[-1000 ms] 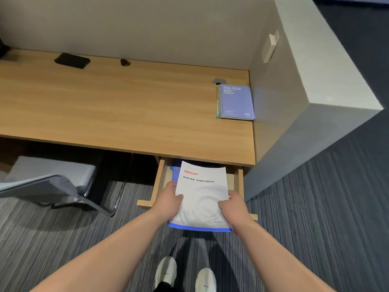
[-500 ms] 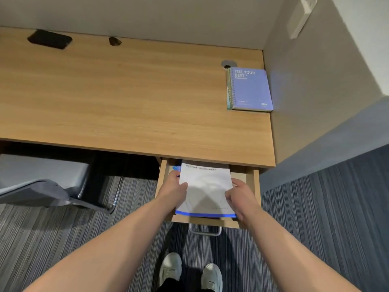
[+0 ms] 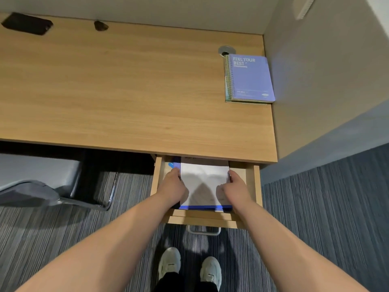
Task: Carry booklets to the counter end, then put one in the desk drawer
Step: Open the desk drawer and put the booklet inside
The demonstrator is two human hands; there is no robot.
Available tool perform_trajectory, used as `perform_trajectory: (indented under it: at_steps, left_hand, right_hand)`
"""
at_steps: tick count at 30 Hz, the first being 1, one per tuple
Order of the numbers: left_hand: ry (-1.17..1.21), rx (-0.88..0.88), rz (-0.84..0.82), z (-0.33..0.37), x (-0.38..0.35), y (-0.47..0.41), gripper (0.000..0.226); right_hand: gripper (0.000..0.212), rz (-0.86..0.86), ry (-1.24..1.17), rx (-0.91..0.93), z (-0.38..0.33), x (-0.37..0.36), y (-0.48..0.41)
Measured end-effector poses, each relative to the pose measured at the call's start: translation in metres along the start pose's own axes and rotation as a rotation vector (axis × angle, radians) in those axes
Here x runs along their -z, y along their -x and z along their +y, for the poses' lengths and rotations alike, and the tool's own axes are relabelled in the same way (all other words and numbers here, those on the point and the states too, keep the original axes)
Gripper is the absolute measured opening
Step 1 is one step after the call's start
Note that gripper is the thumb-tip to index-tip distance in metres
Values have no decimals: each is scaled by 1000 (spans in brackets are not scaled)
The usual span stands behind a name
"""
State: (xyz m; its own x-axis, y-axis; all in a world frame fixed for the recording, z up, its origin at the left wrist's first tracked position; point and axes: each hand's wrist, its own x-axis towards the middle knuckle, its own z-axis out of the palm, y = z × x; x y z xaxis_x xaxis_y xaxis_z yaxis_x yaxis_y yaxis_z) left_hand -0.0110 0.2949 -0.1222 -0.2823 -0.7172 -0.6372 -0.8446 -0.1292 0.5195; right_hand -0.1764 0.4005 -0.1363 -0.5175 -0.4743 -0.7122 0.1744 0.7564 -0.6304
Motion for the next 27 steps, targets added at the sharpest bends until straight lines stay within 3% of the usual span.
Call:
perform_trajectory:
  at_steps: [3, 6, 14, 20, 24, 27]
  left_hand:
    - [80, 17, 43, 7, 3, 7, 25]
    - [225, 24, 69, 17, 11, 23, 32]
    - [515, -105, 133, 76, 64, 88, 33]
    - [530, -175, 185, 115, 90, 140, 27]
    - [586, -96, 214, 96, 73, 170, 25]
    - [488, 15, 245, 58, 45, 183, 28]
  right_hand:
    - [58, 53, 50, 57, -2, 4, 9]
    - [47, 86, -21, 81, -10, 9, 33]
    - [45, 43, -170, 256, -72, 45, 106]
    - [49, 62, -90, 394, -102, 78, 152]
    - [44, 57, -89, 390, -82, 89, 174]
    - [34, 24, -22, 316, -44, 90, 181]
